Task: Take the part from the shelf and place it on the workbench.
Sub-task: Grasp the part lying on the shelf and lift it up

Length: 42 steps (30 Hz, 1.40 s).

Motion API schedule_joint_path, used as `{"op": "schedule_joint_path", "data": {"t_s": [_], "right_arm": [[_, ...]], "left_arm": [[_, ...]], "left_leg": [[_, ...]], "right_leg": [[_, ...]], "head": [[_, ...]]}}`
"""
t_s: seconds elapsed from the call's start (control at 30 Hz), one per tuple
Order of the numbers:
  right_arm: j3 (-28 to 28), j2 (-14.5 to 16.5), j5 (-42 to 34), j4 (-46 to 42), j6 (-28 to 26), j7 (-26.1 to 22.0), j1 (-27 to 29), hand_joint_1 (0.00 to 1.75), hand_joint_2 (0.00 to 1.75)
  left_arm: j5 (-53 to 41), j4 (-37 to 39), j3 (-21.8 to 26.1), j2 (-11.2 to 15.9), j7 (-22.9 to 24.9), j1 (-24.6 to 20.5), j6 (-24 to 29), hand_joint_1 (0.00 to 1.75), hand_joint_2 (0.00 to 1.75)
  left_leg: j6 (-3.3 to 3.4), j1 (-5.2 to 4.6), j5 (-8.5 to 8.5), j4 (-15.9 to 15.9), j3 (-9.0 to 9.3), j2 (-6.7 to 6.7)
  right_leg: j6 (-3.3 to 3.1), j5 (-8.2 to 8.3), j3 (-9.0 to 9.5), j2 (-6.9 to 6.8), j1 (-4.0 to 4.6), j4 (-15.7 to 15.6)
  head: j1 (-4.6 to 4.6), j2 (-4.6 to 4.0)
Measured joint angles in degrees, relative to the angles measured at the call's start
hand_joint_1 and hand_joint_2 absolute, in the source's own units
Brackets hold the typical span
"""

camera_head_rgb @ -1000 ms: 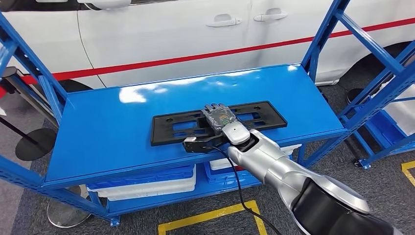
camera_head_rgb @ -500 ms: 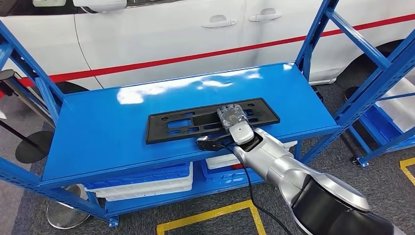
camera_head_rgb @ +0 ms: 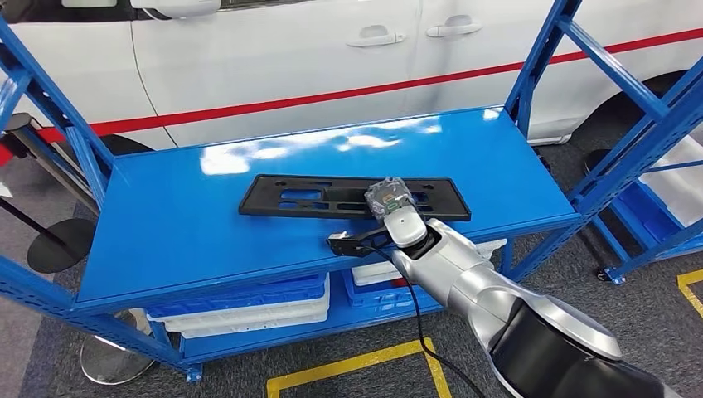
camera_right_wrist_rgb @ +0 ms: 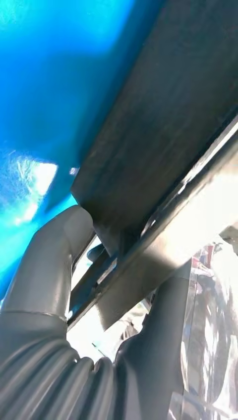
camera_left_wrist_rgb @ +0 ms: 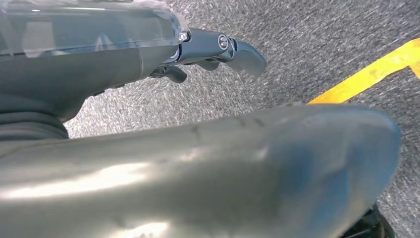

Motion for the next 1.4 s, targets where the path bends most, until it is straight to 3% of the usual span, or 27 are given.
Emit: {"op": "schedule_joint_path", "data": {"t_s": [0.1,0.17,0.27,0.3,0.33,0.37,0.47,0.53,0.63,0.7,0.77,0.8,0.83,0.87,0.9,0.97,1.0,1.1,1.17,1.23,1.3,1.33,1.37,1.4], "right_arm": [[-0.5,0.0,-0.2,0.0,-0.6,0.1,0.0,1.75,1.75],[-0.9,0.1,-0.4,0.0,-1.1,0.2,0.0,1.75,1.75],[-1.5,0.1,-0.6,0.0,-2.9,0.6,0.2,1.75,1.75],[-1.9,0.1,-0.7,0.0,-3.9,0.9,0.3,1.75,1.75],[-2.4,0.1,-0.7,-0.1,-5.0,1.1,0.5,1.75,1.75],[-3.1,0.1,-0.8,-0.3,-6.1,1.4,0.5,1.75,1.75],[-5.5,0.1,-0.9,-1.5,-7.8,2.0,-0.1,1.75,1.75],[-6.6,0.1,-0.8,-2.0,-8.0,2.1,-0.7,1.75,1.75],[-7.7,0.0,-0.4,-2.9,-9.7,2.8,-0.9,1.75,1.75],[-9.1,0.0,0.0,-4.0,-12.1,3.6,-1.3,1.75,1.75],[-11.1,-0.1,0.7,-5.6,-13.8,4.0,-2.0,1.75,1.75],[-12.2,-0.2,1.3,-6.8,-14.5,4.2,-2.1,1.75,1.75],[-13.4,-0.4,2.0,-8.2,-15.2,4.4,-2.1,1.75,1.75],[-14.7,-0.6,2.8,-10.1,-16.1,4.5,-2.1,1.75,1.75],[-16.1,-0.8,3.9,-12.4,-17.0,4.6,-2.0,1.75,1.75],[-19.8,-1.3,7.7,-18.7,-19.2,4.7,-1.2,1.75,1.75],[-21.9,-1.5,10.2,-22.3,-20.2,4.7,-0.5,1.75,1.75],[-27.7,-1.7,16.4,-32.6,-22.6,4.0,2.3,1.75,1.75],[-30.7,-1.7,18.3,-38.2,-23.9,3.0,4.4,1.75,1.75],[-33.0,-1.6,18.6,-42.6,-25.8,1.8,6.2,1.75,1.75],[-34.6,-1.5,18.4,-45.9,-27.7,0.7,7.8,1.75,1.75],[-35.0,-1.4,18.2,-47.2,-28.2,0.3,8.5,1.75,1.75],[-35.4,-1.4,18.1,-48.2,-28.4,0.1,9.1,1.75,1.75],[-35.7,-1.3,18.0,-49.1,-28.5,0.0,9.6,1.75,1.75]], "left_arm": [[-0.2,0.0,0.0,0.0,0.0,0.0,-0.1,0.0,0.0],[-0.2,0.0,0.0,0.0,0.0,0.0,-0.2,0.0,0.0],[-0.3,0.0,0.0,0.0,0.0,0.1,-0.4,0.0,0.0],[-0.4,0.0,0.0,0.0,0.0,0.2,-0.5,0.0,0.0],[-0.4,0.0,0.0,0.0,0.0,0.3,-0.6,0.0,0.0],[-0.5,0.0,0.0,0.0,0.1,0.3,-0.7,0.0,0.0],[-0.6,0.0,0.0,0.0,0.2,0.3,-0.9,0.0,0.0],[-0.6,0.0,0.0,0.0,0.2,0.3,-0.9,0.0,0.0],[-0.6,0.0,0.0,0.0,0.2,0.3,-0.9,0.0,0.0],[-0.6,0.0,0.0,-0.1,0.2,0.3,-0.9,0.0,0.0],[-0.6,0.0,0.1,-0.1,0.0,0.3,-0.8,0.0,0.87],[-0.6,0.0,0.1,-0.1,-0.2,0.3,-0.8,0.0,1.31],[-0.6,0.0,0.1,-0.1,-0.4,0.4,-0.7,0.0,1.75],[-0.7,0.0,0.2,-0.2,-0.6,0.5,-0.7,0.0,1.75],[-0.7,0.0,0.2,-0.3,-0.8,0.6,-0.6,0.0,1.75],[-0.9,0.0,0.3,-0.7,-1.1,0.8,-0.3,0.0,1.75],[-1.0,0.0,0.3,-0.9,-1.2,1.0,-0.1,0.0,1.75],[-1.2,0.0,0.4,-1.4,-1.5,1.5,0.2,0.0,1.75],[-1.2,0.0,0.6,-1.7,-1.6,1.7,0.5,0.0,1.75],[-1.2,0.0,0.7,-1.9,-1.6,1.7,0.6,0.0,1.75],[-1.3,0.0,0.8,-1.9,-1.6,1.7,0.6,0.0,1.75],[-1.4,0.0,0.8,-1.9,-1.6,1.7,0.6,0.0,1.75],[-1.5,0.0,0.8,-1.9,-1.6,1.7,0.6,0.0,1.75],[-1.5,0.0,0.9,-1.9,-1.6,1.7,0.6,0.0,1.75]], "left_leg": [[-1.06,0.01,0.11,-0.3,-0.1,-0.08],[-1.49,-0.02,-1.35,1.4,-0.83,-0.05],[-1.65,-0.03,-6.45,11.5,-5.37,-0.03],[-1.71,-0.02,-7.27,14.3,-6.73,-0.03],[-1.74,-0.02,-7.02,15.3,-7.27,-0.03],[-1.73,-0.02,-5.65,14.0,-6.76,-0.02],[-1.41,-0.05,-0.61,3.6,-2.05,-0.02],[-1.04,-0.2,-0.24,1.0,-0.99,-0.11],[-0.3,-0.15,0.14,0.6,-1.12,-0.19],[0.25,0.11,0.39,0.3,-1.08,-0.13],[0.47,0.18,0.39,0.2,-1.12,-0.07],[0.5,0.19,0.37,0.3,-1.12,-0.06],[0.51,0.2,0.33,0.3,-1.1,-0.07],[0.48,0.22,0.27,0.3,-1.05,-0.12],[0.4,0.25,0.18,0.3,-0.96,-0.17],[0.01,0.2,-0.09,0.4,-0.88,-0.27],[-0.25,0.13,-0.18,0.4,-0.95,-0.3],[-1.13,0.03,-0.31,0.2,-1.1,-0.34],[-1.61,0.16,-1.41,1.4,-1.45,-0.26],[-1.77,0.23,-4.41,6.7,-3.72,-0.18],[-1.87,0.22,-7.46,14.4,-7.3,-0.18],[-1.9,0.22,-7.83,16.6,-8.42,-0.18],[-1.86,0.22,-7.04,16.6,-8.53,-0.18],[-1.75,0.22,-5.29,14.4,-7.56,-0.17]], "right_leg": [[-0.84,0.08,0.22,-0.03,0.17,-1.2],[-1.65,0.45,0.59,-0.17,-0.05,-2.0],[-2.34,0.6,0.64,-0.32,0.13,-2.2],[-2.41,0.57,0.59,-0.29,0.24,-2.2],[-2.45,0.52,0.54,-0.25,0.32,-2.1],[-2.42,0.43,0.52,-0.18,0.35,-1.9],[-2.01,-0.2,0.23,0.02,0.46,-0.8],[-1.53,-0.33,-0.26,0.09,0.61,-0.3],[-0.77,-0.55,-0.72,0.13,0.62,0.0],[-0.1,-2.75,-2.32,0.14,0.43,3.4],[0.47,-6.14,-5.85,0.1,0.15,10.8],[0.66,-7.09,-7.57,0.09,-0.02,14.1],[0.77,-7.04,-8.61,0.07,-0.17,15.7],[0.81,-5.85,-8.57,0.05,-0.31,15.1],[0.78,-3.77,-7.47,0.03,-0.44,12.3],[0.62,0.04,-4.14,-0.02,-0.38,4.4],[0.43,0.88,-2.96,-0.03,-0.24,1.6],[-0.42,0.71,-2.19,-0.03,0.13,-0.3],[-1.25,0.74,-1.82,-0.13,0.08,-0.7],[-2.0,0.68,-1.48,-0.24,0.12,-1.0],[-2.42,0.52,-1.34,-0.22,0.39,-0.9],[-2.54,0.44,-1.24,-0.16,0.52,-0.9],[-2.6,0.35,-1.11,-0.07,0.63,-0.8],[-2.6,0.26,-0.97,0.04,0.7,-0.7]], "head": [[-0.03,-0.01],[-0.07,-0.01],[-0.14,0.0],[-0.14,0.0],[-0.14,0.0],[-0.14,0.0],[-0.13,-0.01],[-0.1,0.0],[-0.08,0.01],[0.02,0.0],[0.1,0.01],[0.1,0.01],[0.1,0.01],[0.1,0.0],[0.1,0.0],[0.1,0.0],[0.09,0.0],[0.02,0.01],[0.02,0.0],[0.01,0.0],[0.01,0.0],[0.0,-0.01],[0.0,0.0],[0.0,0.0]]}}
